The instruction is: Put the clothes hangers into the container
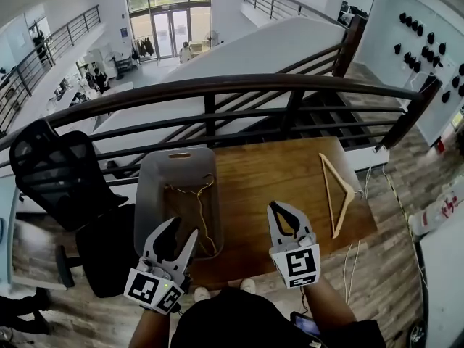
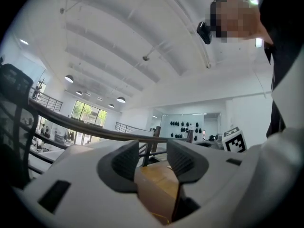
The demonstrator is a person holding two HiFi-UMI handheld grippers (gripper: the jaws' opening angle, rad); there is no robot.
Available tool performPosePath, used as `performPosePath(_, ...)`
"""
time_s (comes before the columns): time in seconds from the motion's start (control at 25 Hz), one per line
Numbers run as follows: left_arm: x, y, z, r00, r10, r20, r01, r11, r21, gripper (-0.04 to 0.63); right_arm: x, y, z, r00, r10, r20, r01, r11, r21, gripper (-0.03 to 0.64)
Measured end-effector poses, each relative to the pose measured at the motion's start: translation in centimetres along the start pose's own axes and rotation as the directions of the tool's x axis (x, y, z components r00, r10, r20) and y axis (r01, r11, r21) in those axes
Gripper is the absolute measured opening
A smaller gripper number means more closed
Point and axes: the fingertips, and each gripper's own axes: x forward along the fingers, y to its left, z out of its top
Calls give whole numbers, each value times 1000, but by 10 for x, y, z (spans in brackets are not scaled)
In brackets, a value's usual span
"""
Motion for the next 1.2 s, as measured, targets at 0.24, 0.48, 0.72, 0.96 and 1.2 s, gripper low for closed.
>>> performPosePath(0.24,17,-16,-6,999,-29,-24,29,1000,7,90,-23,-22,-23,999,-4,36,-3,984,176,-3)
performPosePath(0.48,36,-40,-14,995,-92,-29,91,996,-20,35,-35,-54,-50,997,-71,0,69,968,242,-5)
performPosePath(0.72,58,-67,-17,989,-148,-28,147,988,-41,37,-47,-87,-82,991,-118,-70,131,963,234,-5)
performPosePath(0.96,84,-103,-37,978,-201,-56,198,979,-53,37,-70,-152,-176,931,-235,-280,289,942,169,-5)
performPosePath(1.2,103,-122,-58,976,-198,-95,190,978,-86,37,-90,-215,-303,792,-241,-560,370,920,127,12)
